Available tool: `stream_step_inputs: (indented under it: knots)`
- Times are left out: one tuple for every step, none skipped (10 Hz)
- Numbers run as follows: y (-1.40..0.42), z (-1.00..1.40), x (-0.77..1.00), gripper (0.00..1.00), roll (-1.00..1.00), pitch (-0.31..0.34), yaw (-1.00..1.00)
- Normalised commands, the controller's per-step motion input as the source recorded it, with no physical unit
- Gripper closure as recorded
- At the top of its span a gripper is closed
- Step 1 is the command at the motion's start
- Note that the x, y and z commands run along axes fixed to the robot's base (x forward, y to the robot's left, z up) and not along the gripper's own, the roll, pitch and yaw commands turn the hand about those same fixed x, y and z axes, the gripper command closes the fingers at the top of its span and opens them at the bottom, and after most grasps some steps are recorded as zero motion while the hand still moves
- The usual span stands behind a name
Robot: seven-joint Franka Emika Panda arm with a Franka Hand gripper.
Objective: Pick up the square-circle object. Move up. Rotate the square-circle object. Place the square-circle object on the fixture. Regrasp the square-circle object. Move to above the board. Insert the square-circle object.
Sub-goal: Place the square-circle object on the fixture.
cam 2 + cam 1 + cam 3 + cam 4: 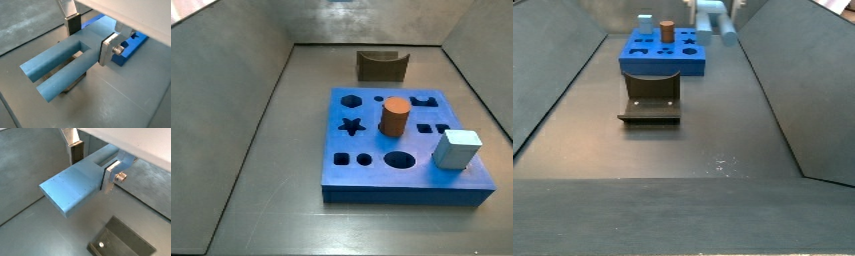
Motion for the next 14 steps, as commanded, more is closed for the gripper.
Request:
stream_step_inputs:
  knots:
    - [-0.09, 0.05, 1.00, 1.00, 0.09, 0.164, 0.04]
    - [-0.06, 0.04, 0.93, 1.00, 0.09, 0.169, 0.04]
    - [-0.03, 0.02, 0.80, 1.00, 0.10, 0.164, 0.04]
    - [-0.02, 0.01, 0.71, 1.00, 0.10, 0.163, 0.04]
    - [-0.02, 0.02, 0.62, 1.00, 0.10, 0.167, 0.04]
    - [-0.01, 0.01, 0.50, 1.00, 0.10, 0.169, 0.04]
    - [-0.01, 0.01, 0.42, 1.00, 0.10, 0.169, 0.04]
    - [-0.25, -0.30, 1.00, 1.00, -1.00, -0.041, -0.01]
    - [-0.20, -0.28, 0.93, 1.00, -1.00, -0.041, -0.02]
    - [-0.08, -0.18, 0.86, 1.00, -1.00, -0.046, -0.03]
    - [-0.04, -0.10, 0.75, 1.00, -1.00, -0.039, -0.03]
    - [-0.01, -0.06, 0.64, 1.00, -1.00, -0.019, -0.03]
    - [0.02, -0.02, 0.50, 1.00, -1.00, 0.013, -0.04]
    - [0.03, -0.02, 0.41, 1.00, -1.00, 0.030, -0.04]
